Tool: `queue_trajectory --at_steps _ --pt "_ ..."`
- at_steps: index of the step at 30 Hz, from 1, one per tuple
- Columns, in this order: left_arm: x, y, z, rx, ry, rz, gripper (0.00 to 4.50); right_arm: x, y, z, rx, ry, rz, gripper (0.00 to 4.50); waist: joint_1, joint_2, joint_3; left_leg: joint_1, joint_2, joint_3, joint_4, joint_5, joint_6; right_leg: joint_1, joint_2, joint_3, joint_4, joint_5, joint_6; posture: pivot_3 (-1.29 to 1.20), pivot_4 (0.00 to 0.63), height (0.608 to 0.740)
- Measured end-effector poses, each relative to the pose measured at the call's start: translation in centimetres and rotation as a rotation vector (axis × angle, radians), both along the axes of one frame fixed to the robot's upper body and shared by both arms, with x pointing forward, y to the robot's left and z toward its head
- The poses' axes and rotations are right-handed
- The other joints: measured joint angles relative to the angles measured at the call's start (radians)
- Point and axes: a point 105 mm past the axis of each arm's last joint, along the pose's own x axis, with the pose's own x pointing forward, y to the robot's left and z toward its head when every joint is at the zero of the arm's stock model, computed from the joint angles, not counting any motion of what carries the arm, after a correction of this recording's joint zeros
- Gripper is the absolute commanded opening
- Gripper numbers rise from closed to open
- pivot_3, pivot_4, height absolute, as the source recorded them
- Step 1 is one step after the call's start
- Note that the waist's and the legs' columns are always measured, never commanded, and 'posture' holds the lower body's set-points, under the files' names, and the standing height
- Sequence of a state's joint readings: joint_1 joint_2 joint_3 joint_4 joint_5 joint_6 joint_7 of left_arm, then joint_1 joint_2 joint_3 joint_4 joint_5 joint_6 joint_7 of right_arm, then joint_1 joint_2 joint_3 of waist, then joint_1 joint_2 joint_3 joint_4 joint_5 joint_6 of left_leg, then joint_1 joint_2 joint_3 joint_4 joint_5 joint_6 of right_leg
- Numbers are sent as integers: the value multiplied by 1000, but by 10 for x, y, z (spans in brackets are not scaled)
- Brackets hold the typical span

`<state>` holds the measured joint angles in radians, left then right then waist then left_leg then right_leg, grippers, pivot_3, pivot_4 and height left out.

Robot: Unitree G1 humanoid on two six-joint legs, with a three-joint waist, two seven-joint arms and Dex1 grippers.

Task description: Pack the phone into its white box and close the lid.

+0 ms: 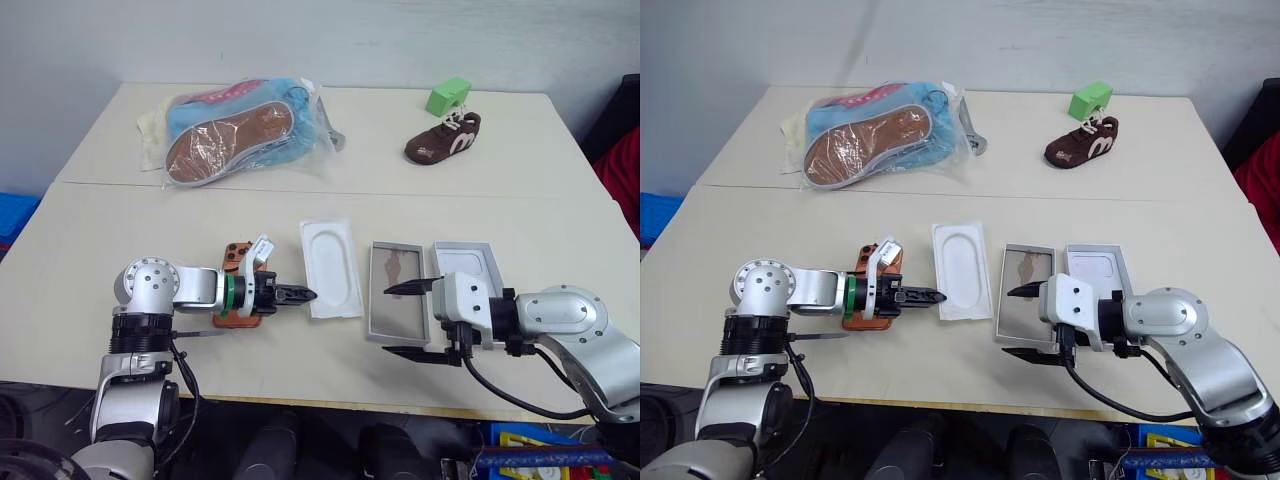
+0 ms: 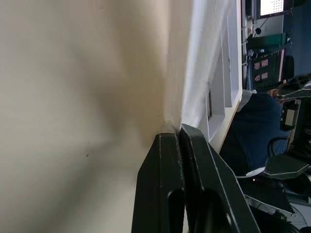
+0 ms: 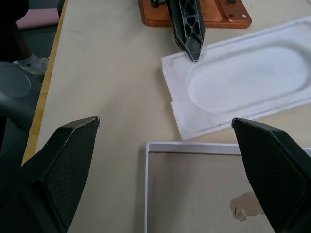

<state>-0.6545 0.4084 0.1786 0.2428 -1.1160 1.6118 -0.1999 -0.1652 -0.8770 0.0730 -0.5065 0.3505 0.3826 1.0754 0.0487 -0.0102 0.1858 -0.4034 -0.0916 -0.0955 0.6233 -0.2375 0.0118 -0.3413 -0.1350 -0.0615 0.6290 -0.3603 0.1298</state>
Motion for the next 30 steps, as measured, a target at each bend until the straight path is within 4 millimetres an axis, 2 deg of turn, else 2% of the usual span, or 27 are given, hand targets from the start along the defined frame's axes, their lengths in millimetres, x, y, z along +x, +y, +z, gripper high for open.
queue_trajectory --at_steps 2,4,8,12,16,19,24,30 --pt "-4 11 1 -3 0 0 7 2 0 -4 -31 -16 -14 4500 -10 -1 0 0 1 1 0 0 -1 -1 2 1 0 0 0 0 150 740" --pt "-13 32 1 27 6 2 7 3 -2 -14 -60 -6 -36 4500 -26 -1 1 0 2 1 -2 0 -2 -4 3 3 1 0 -1 0 150 740" --pt "-28 57 9 53 -2 -26 0 2 -6 -31 -94 35 -64 3678 -28 -2 1 -1 2 1 -4 0 -2 -7 3 7 1 0 -2 0 150 740" --pt "-41 71 27 22 -27 -74 0 1 -1 -42 -97 27 -54 2420 -26 -2 1 -1 2 1 -4 -1 -1 -8 2 9 -1 0 -3 0 150 740" --pt "-44 68 34 -48 -32 -111 0 7 6 -50 -59 4 -54 913 -25 -2 1 -2 1 1 -5 -1 -1 -8 1 10 -1 0 -3 0 150 740" --pt "-43 63 36 -70 -40 -126 0 6 9 -54 -59 -6 -12 25 -25 -2 1 -2 1 1 -6 -1 -1 -10 2 10 -1 0 -3 0 150 740" --pt "-42 52 35 -98 -44 -146 0 -6 20 -57 -51 2 123 25 -28 -2 1 -2 2 1 -7 0 -1 -11 3 11 -1 0 -3 0 150 740" --pt "-41 25 34 -137 -49 -212 0 -9 32 -59 -50 -5 197 25 -28 -3 1 -2 1 1 -7 0 -1 -10 3 11 0 1 -3 0 150 740"
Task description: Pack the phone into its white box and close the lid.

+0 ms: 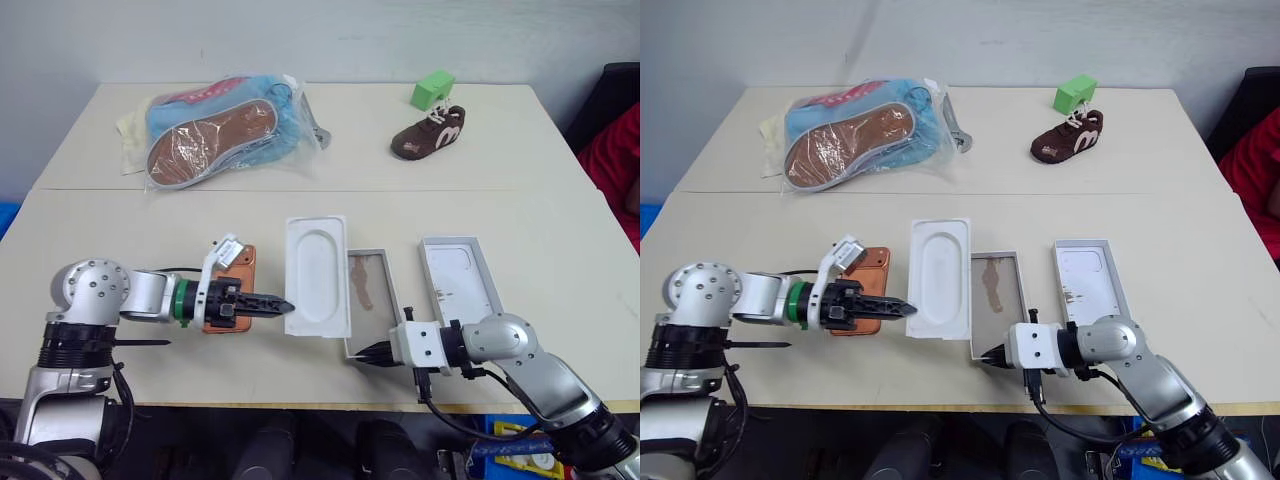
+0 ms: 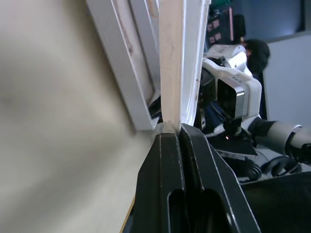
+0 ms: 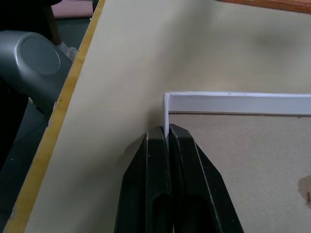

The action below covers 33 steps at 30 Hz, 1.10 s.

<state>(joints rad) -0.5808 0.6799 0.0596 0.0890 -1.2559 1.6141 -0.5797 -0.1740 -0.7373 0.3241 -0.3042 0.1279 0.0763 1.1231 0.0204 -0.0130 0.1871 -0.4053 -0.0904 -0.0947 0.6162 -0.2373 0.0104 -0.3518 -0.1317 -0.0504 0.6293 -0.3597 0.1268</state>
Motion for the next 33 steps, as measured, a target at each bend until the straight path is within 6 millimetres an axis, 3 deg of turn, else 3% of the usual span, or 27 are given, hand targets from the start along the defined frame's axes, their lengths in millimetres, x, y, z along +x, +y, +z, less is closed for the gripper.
queue_trajectory --at_steps 2,5,8,11,13,15,18,22,30,33 --pt "2 -6 -3 10 -3 0 0 3 0 -3 -10 -15 -3 25 0 0 0 0 0 0 0 0 0 0 0 0 0 0 0 0 150 740" --pt "4 -16 -5 36 -12 -17 0 4 0 -3 -19 -19 -5 607 1 -1 0 0 0 0 1 0 0 0 0 0 1 0 0 0 150 740" --pt "7 -23 -6 37 -11 -20 0 2 -3 -1 -25 25 -22 1494 1 -1 0 0 0 0 1 0 0 0 0 0 1 0 0 0 150 740" --pt "10 -27 -9 36 8 -12 0 -2 -6 13 -3 17 -38 2531 3 -1 0 0 0 0 1 0 0 0 0 0 1 0 0 0 150 740" --pt "12 -30 -10 35 16 -9 0 -5 -10 29 29 13 -63 2867 4 -3 0 0 0 0 1 0 0 0 0 0 1 0 0 0 150 740" --pt "13 -43 -8 20 15 -33 0 -18 -33 48 126 114 -191 3532 18 -4 0 -2 -1 -1 1 0 0 1 0 0 -1 0 0 0 150 740" --pt "17 -59 -10 17 30 -46 0 -21 -69 82 174 85 -370 4459 31 -6 1 -1 -1 -1 5 -2 3 5 0 -1 -4 1 1 0 150 740" --pt "18 -70 -23 62 58 -28 0 -23 -89 89 201 94 -504 4488 27 -7 1 -1 0 0 6 -3 3 4 0 1 -3 1 1 0 150 740" --pt "9 -75 -34 115 64 -36 0 -26 -84 93 219 81 -534 4488 30 -7 1 -1 -1 1 7 -3 3 4 0 1 -2 1 2 0 150 740" --pt "8 -75 -35 131 64 -36 618 -25 -84 92 220 81 -539 4500 30 -7 1 -1 -1 1 7 -3 3 4 0 1 -3 1 2 0 150 740"
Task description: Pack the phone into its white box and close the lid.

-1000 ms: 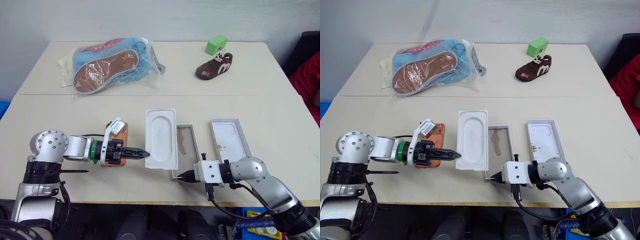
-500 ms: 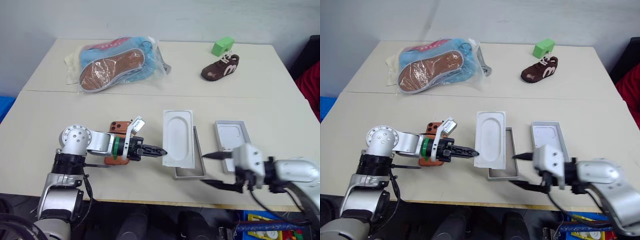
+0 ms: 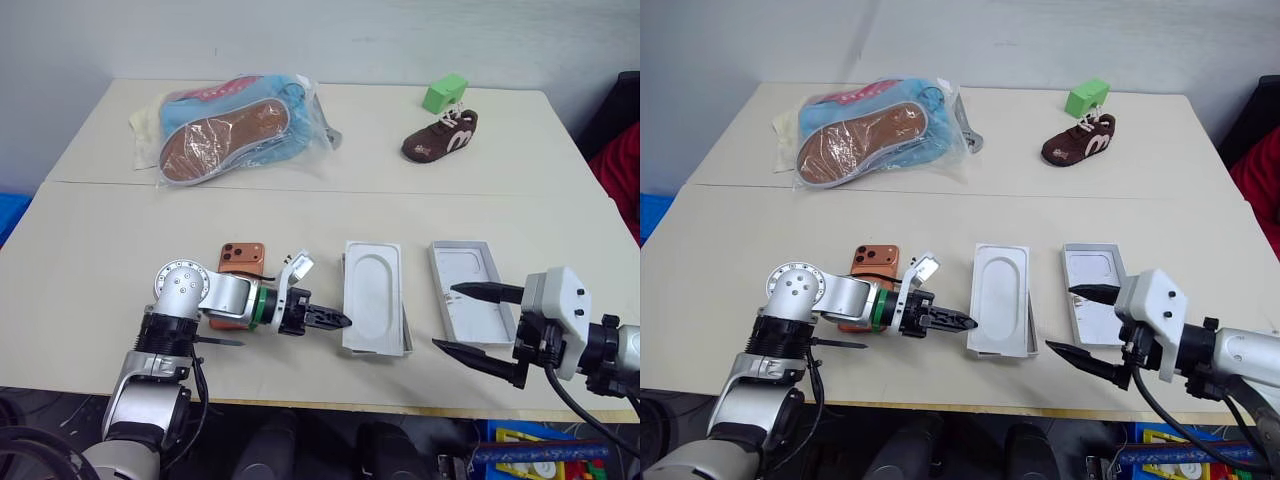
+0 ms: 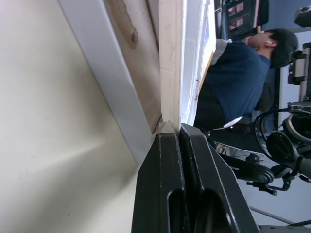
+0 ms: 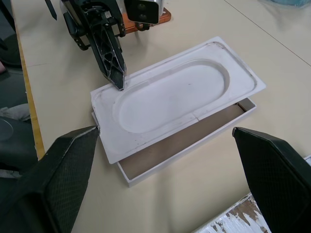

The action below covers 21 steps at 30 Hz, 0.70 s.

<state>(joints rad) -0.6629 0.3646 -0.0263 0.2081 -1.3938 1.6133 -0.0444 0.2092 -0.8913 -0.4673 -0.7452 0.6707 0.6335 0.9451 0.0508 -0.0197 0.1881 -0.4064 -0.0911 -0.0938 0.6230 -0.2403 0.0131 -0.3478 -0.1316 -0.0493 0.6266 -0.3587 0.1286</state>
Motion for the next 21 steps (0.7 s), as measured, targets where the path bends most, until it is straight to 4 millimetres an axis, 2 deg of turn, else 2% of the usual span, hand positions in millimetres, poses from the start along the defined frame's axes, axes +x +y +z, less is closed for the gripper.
queue_trajectory --at_steps 9,13,17,19,21 --pt "0 -5 7 -44 -5 2 3252 5 2 -2 12 2 7 4500 0 0 0 0 0 0 0 0 0 0 0 0 0 0 0 0 150 740" --pt "0 -1 15 -64 -35 5 4404 5 5 -7 13 18 26 4500 -2 0 0 0 0 0 0 0 0 0 1 0 0 0 0 0 150 740" --pt "-7 17 39 -76 -178 -37 4458 12 11 -6 1 -6 52 4500 -12 -1 1 0 0 1 -1 0 0 -1 1 1 1 0 0 0 150 740" --pt "-11 23 51 -80 -296 -56 4458 17 16 -7 -6 -13 68 4500 -16 -1 1 0 1 1 -1 0 -1 -1 0 1 0 0 0 0 150 740" --pt "-14 35 54 -28 -497 -73 4458 24 27 -7 -30 -27 104 4500 -26 -1 1 0 2 5 -4 0 -2 -2 0 3 -2 1 -3 0 150 740"
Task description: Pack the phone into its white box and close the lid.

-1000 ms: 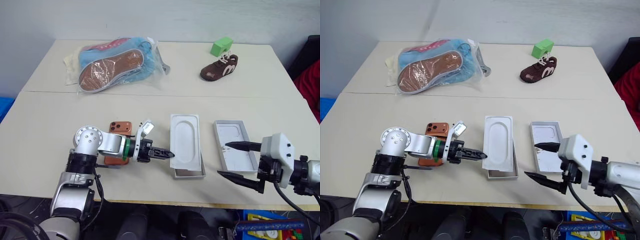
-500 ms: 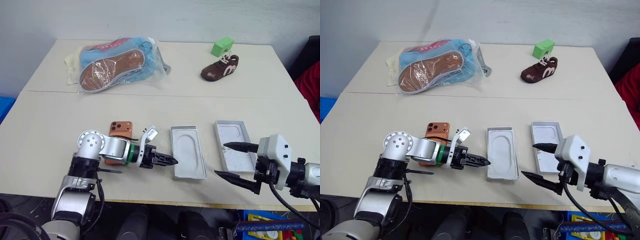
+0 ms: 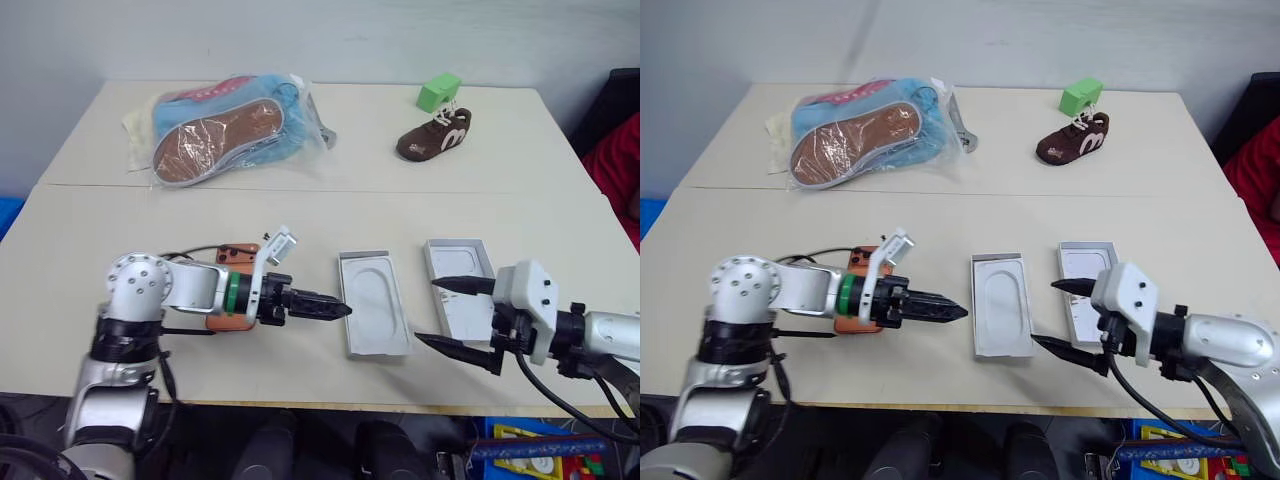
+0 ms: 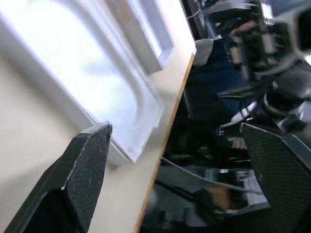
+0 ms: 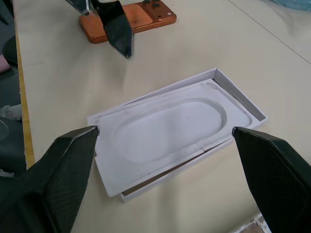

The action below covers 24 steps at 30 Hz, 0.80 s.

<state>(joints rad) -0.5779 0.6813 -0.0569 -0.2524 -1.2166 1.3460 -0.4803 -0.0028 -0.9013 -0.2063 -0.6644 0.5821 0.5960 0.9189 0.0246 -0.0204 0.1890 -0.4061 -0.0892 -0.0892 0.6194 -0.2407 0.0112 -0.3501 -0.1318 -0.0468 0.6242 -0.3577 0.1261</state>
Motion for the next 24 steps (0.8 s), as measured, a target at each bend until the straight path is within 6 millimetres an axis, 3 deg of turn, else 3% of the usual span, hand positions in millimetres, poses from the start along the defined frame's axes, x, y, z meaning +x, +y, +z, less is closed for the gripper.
queue_trajectory --at_steps 1,4,7,13,24 --pt "2 9 0 24 -169 -14 4500 6 10 0 -17 -5 23 4128 -5 1 -1 2 1 4 -3 0 0 -1 0 1 -2 1 -1 0 150 740" --pt "-1 22 -6 44 -439 -120 4500 21 29 1 -22 -15 50 3290 0 3 0 1 7 11 -6 1 1 -4 0 1 -6 3 -3 0 150 740" --pt "-6 26 -9 19 -551 -218 4500 35 44 -5 -61 -16 65 2223 5 3 0 -3 8 7 -6 1 1 -7 -1 3 -8 4 -4 0 150 740" --pt "0 29 2 -20 -670 -229 4500 66 58 -46 -271 -30 87 125 -2 3 0 -6 6 6 -6 1 2 -9 0 3 -7 4 -4 0 150 740" --pt "5 31 2 -4 -658 -170 4500 110 84 -52 -294 -147 89 18 -27 3 0 0 8 11 -5 3 0 -10 5 0 3 4 -3 0 150 740"
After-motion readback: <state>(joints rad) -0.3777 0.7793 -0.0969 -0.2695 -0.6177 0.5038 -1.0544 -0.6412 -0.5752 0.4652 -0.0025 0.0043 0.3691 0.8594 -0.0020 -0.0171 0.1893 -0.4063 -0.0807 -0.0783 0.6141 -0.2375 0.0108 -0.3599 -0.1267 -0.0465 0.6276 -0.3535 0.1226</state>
